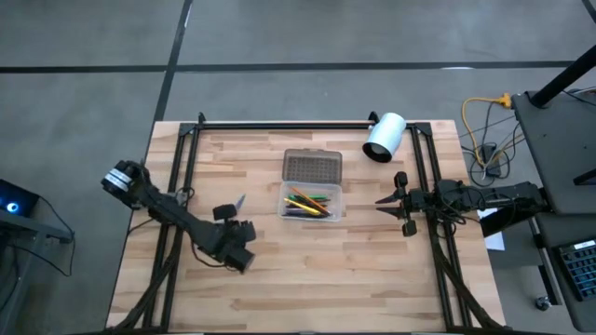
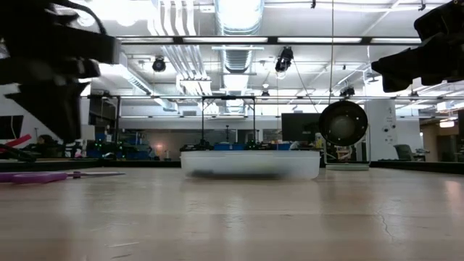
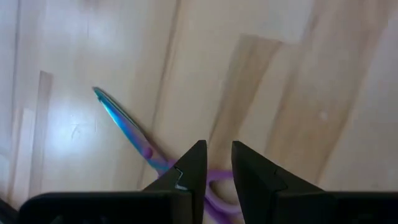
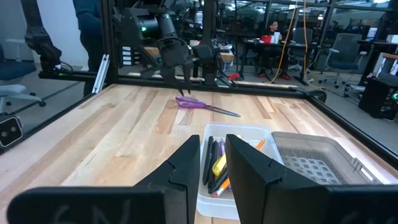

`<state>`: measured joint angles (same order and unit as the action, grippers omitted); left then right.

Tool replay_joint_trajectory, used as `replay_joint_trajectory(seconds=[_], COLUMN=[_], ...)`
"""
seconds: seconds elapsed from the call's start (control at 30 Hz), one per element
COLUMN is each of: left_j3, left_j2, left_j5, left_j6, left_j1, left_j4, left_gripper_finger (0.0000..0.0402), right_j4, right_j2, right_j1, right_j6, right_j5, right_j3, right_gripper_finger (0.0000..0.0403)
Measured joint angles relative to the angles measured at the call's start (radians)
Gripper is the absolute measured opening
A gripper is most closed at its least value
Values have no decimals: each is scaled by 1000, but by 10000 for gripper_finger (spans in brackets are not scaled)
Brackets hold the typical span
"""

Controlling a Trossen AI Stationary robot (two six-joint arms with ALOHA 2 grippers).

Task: Pick & place school supplies into a supply box
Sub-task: Put the purple scissors into the white and black supply box

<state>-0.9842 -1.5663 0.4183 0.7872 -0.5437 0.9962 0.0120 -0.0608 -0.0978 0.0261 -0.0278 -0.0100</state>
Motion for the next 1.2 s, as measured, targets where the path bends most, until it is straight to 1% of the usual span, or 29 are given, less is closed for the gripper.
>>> replay_joint_trajectory(seconds=[0.13, 0.3, 0.4, 0.57, 0.73, 1.1, 1.2], left_j3=[34, 58, 76, 110, 130, 144, 162], left_j2=[49, 95, 105, 116, 121, 123, 124], left_j5=[-3, -3, -14, -78, -122, -134, -158], left_j6=[9, 35, 36, 37, -2, -29, -32], left_j1=[-59, -92, -93, -90, -90, -90, -89], left_j4=[-3, -10, -10, -21, -48, -62, -83], left_gripper_finger=[60, 60, 60, 60, 60, 60, 60], right_j4=[0, 0, 0, 0, 0, 0, 0], right_j2=[0, 0, 0, 0, 0, 0, 0], right_j1=[0, 0, 0, 0, 0, 0, 0], right_j6=[0, 0, 0, 0, 0, 0, 0], right_j5=[0, 0, 0, 0, 0, 0, 0], right_j3=[0, 0, 0, 0, 0, 0, 0], right_gripper_finger=[68, 68, 68, 68, 68, 68, 68])
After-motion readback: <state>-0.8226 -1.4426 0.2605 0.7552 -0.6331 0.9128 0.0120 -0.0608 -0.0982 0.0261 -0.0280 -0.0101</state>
